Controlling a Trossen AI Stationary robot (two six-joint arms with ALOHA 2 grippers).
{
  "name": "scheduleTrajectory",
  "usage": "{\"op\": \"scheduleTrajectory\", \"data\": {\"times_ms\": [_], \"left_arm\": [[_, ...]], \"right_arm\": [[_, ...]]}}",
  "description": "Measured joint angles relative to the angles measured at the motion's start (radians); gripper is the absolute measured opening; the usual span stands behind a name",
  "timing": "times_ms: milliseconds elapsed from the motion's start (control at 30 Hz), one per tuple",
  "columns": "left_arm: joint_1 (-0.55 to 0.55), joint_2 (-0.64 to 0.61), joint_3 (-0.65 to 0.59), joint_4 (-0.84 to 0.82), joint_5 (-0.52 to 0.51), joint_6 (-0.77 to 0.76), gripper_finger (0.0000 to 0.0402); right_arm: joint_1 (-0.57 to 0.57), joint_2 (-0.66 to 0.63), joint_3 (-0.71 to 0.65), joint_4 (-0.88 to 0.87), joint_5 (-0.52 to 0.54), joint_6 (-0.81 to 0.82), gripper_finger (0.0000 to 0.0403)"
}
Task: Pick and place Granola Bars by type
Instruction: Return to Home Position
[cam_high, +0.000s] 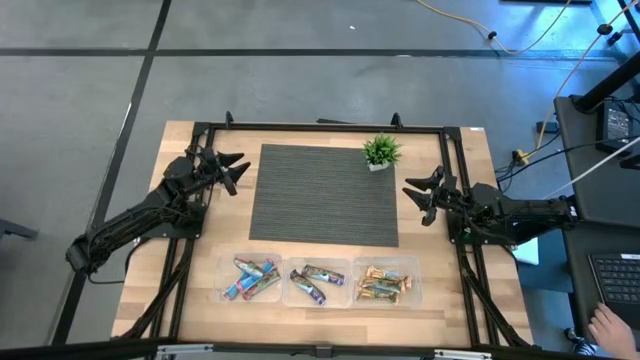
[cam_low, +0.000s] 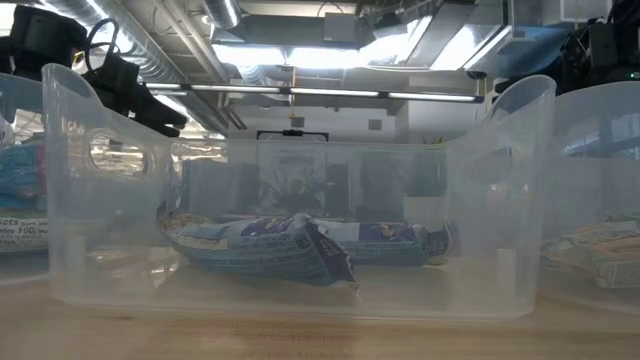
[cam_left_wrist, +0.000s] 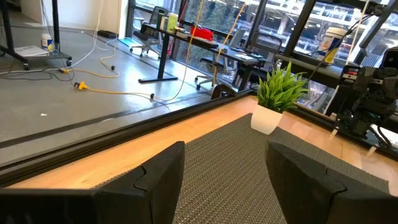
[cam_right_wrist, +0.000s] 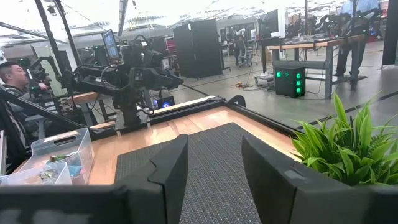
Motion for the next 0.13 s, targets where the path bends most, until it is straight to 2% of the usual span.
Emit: {"op": "scheduleTrajectory", "data": {"times_ms": [133], "left_arm": [[0.0, 0.0, 0.0, 0.0, 0.0, 0.0, 0.0216]], "right_arm": [[0.0, 0.0, 0.0, 0.0, 0.0, 0.0, 0.0154]]}}
